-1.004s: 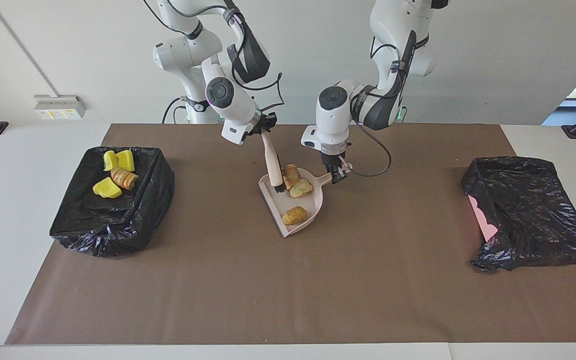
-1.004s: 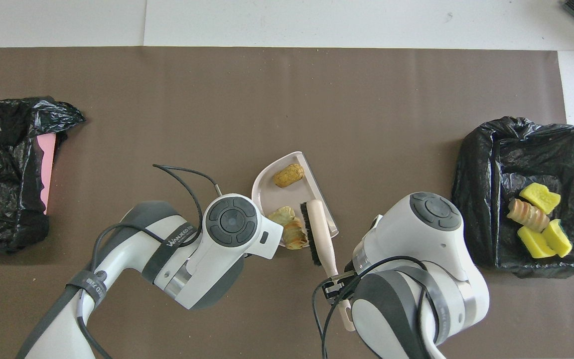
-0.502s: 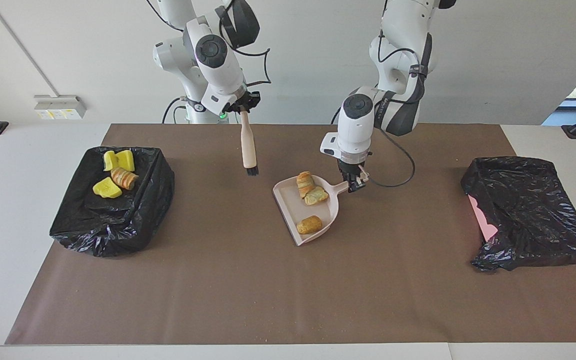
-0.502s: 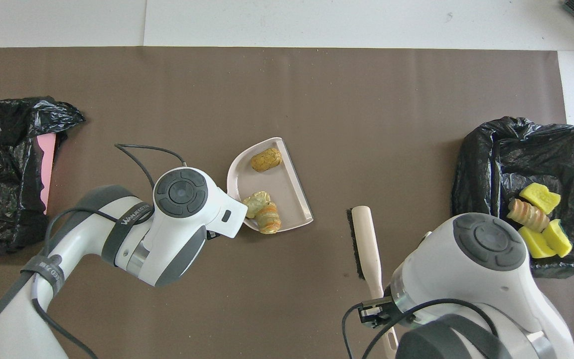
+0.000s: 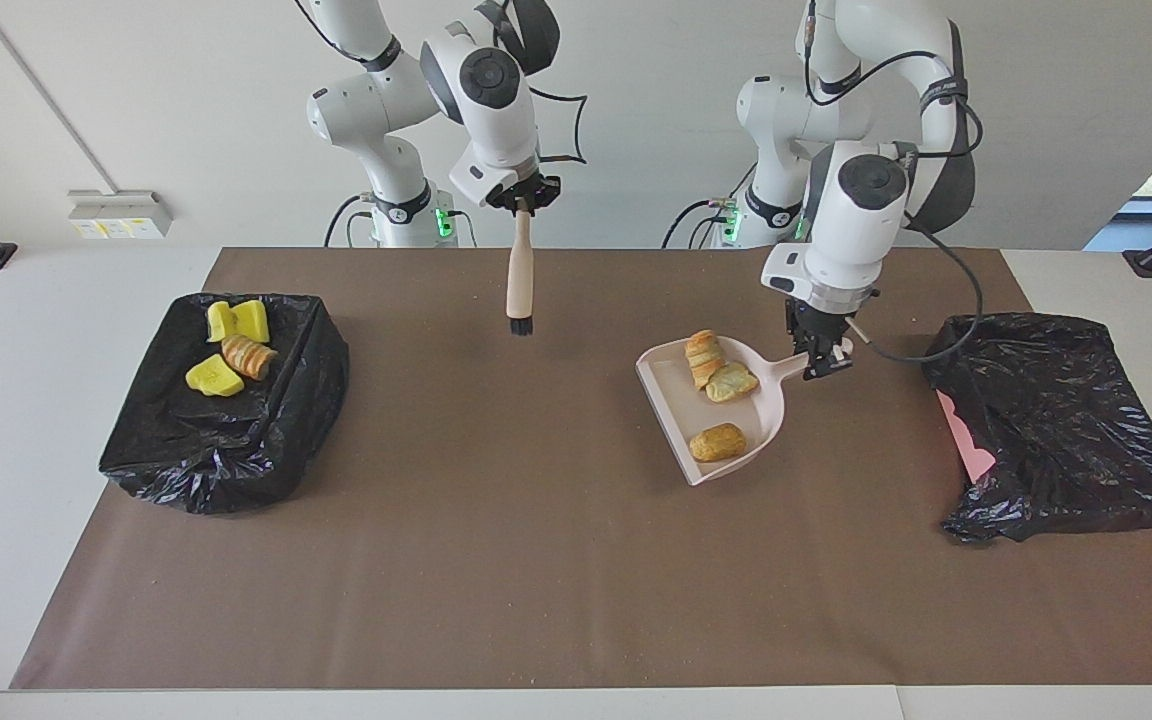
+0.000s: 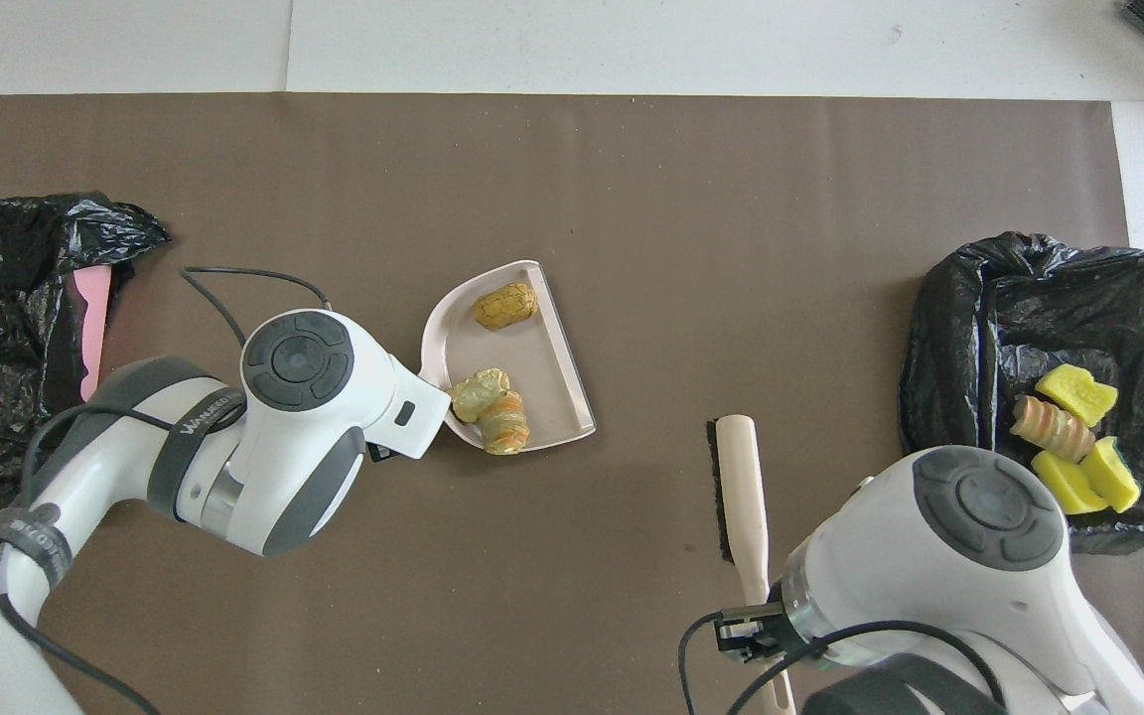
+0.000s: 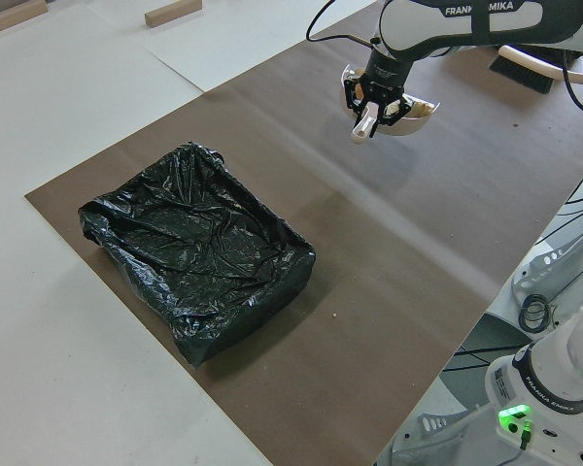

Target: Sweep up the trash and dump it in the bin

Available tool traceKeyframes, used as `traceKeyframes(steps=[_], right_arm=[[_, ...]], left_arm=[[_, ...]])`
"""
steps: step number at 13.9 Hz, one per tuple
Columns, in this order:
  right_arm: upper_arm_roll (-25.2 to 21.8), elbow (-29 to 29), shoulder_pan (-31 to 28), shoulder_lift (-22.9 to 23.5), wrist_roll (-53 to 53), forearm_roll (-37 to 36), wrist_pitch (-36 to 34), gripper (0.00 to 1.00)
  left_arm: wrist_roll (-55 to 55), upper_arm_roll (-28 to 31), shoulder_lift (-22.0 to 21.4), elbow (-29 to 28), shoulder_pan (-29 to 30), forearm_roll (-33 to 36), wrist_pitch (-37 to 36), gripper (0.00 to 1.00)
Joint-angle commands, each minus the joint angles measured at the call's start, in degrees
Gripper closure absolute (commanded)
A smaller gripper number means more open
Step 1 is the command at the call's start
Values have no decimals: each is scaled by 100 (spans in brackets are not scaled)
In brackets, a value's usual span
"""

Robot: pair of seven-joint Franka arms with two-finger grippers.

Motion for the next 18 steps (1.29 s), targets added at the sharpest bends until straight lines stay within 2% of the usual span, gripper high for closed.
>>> traceKeyframes(steps=[1,4,7,10,13,14,16,18], right_arm=[[-10,-95,314,246,119,170,379,100],[-10,-270,597,457,338,170,1039,100],[7,-279,790,791,619,170,1417,100],[7,-280,1089,1186,858,170,1874,100],[7,-411,1125,1197,805,170,1990,100],[7,-472,1143,1179,796,170,1998,100],[7,-543,1143,1214,787,170,2155,100],[16,-587,1152,1258,778,161,2366,100]], left_arm=[[692,-18,-493,-107,617,-35,-476,100],[1658,-8,-801,-20,1460,-141,-610,100],[2328,35,-846,296,2610,-386,-1294,100],[2592,97,-829,437,3482,-414,-1226,100],[2593,150,-749,587,4238,-344,-727,100],[2637,167,-680,683,4458,-300,-664,100],[3292,211,-268,1130,4828,-142,-611,100],[3944,255,145,1596,4899,51,-497,100]])
